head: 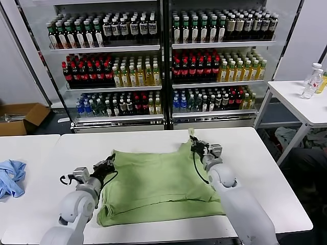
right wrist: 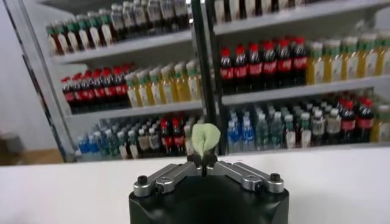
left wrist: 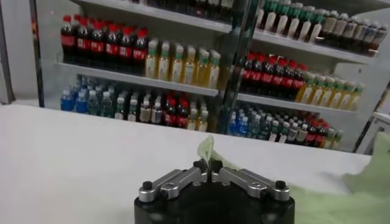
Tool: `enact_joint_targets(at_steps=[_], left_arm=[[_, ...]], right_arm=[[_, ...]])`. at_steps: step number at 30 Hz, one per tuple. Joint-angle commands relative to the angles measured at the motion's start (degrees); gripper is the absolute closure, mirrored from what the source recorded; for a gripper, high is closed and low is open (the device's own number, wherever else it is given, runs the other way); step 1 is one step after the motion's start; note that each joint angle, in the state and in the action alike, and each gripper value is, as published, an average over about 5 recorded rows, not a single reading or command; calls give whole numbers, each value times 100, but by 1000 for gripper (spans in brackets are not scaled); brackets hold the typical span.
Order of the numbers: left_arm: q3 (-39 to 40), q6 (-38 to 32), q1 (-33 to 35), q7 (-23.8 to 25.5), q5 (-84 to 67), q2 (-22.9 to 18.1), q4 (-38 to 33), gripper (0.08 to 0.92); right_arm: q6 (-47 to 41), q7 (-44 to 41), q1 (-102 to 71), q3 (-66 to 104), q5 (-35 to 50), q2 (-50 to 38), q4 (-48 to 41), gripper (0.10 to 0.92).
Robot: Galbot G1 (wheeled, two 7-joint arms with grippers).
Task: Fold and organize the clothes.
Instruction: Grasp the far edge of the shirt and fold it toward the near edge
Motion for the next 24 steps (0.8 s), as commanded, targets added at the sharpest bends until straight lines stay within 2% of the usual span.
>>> enact_joint_targets(at_steps=[1,10,18,22,24], left_arm=[[-421,380,1503,-8,61,170,-1446,913],[-438,705,2243,238,1060,241,-1840,913],[-250,692,2093,323,1719,193,-1578,913],[-190,343,2148,131,2185,78,-1673,900],[-165,58,2245,-97,2422,-50,-1730,863]], right_arm=[[-24,168,-1956,703,-53,-744,2032,911],[-301,306,-3630,1406,-403,-763,3140,911],[-654,468,-3900,1289,-726,-476,3067,911],[-793,490,-3841,1207,-973,-407,3041,880],[-784,463,-3905,1227,-1063,-415,3107,828]])
